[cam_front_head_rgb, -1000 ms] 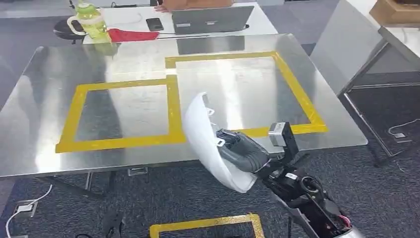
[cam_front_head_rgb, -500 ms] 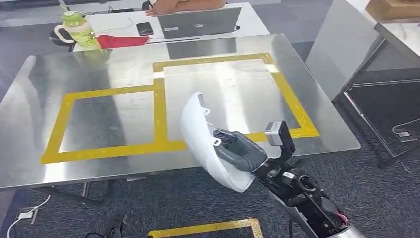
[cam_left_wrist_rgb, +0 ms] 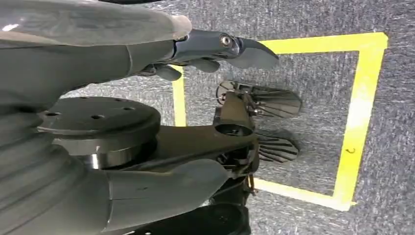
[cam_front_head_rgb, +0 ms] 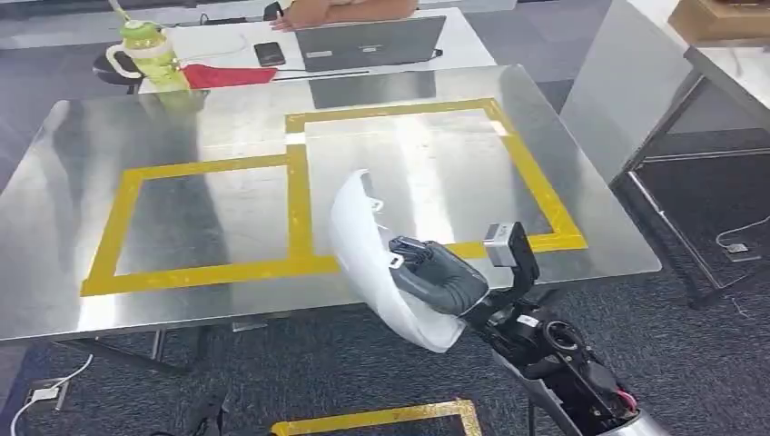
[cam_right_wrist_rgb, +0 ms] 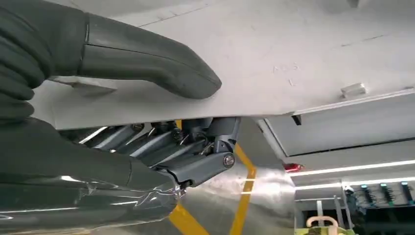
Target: Take the parts from the cabinet and place them on the table.
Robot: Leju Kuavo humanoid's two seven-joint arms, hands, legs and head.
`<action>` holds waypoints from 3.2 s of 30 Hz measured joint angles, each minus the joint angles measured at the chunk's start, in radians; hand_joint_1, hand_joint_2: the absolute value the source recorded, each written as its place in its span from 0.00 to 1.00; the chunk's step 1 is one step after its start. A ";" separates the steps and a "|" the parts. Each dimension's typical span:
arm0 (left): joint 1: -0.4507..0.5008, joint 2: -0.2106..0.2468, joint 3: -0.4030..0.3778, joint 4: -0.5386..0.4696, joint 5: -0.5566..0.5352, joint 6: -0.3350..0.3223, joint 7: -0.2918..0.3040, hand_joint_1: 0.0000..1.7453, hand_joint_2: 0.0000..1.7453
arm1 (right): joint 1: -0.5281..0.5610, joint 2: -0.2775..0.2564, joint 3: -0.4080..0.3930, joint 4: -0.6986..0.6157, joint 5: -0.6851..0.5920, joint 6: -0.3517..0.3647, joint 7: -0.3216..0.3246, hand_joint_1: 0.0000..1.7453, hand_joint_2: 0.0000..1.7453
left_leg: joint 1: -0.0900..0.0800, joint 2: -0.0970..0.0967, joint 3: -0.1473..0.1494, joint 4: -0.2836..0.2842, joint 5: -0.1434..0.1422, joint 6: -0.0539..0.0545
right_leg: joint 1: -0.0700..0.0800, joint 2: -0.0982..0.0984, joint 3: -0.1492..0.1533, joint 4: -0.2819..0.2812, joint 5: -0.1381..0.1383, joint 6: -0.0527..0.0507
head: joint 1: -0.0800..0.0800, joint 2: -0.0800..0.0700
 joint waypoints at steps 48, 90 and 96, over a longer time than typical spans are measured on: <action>-0.011 -0.009 0.000 0.000 -0.008 -0.001 0.003 0.00 1.00 | -0.024 0.008 0.014 0.039 0.119 -0.079 -0.020 1.00 1.00 | 0.038 0.003 -0.180 0.347 -0.134 -0.044 | -0.038 -0.007 -0.010 0.020 -0.014 0.020 | -0.038 0.000; -0.008 -0.006 0.000 0.000 -0.008 0.000 0.000 0.00 1.00 | -0.035 0.019 0.033 0.060 0.102 -0.050 -0.020 1.00 1.00 | 0.022 -0.016 -0.046 0.047 0.000 -0.028 | -0.028 0.002 0.000 0.015 -0.015 0.014 | 0.004 0.000; -0.007 -0.006 0.000 0.000 -0.008 -0.001 0.000 0.00 1.00 | -0.035 0.020 0.033 0.063 0.102 -0.050 -0.020 1.00 1.00 | 0.020 0.002 -0.213 0.341 -0.092 -0.027 | -0.013 -0.017 0.003 0.015 -0.021 -0.004 | -0.029 0.000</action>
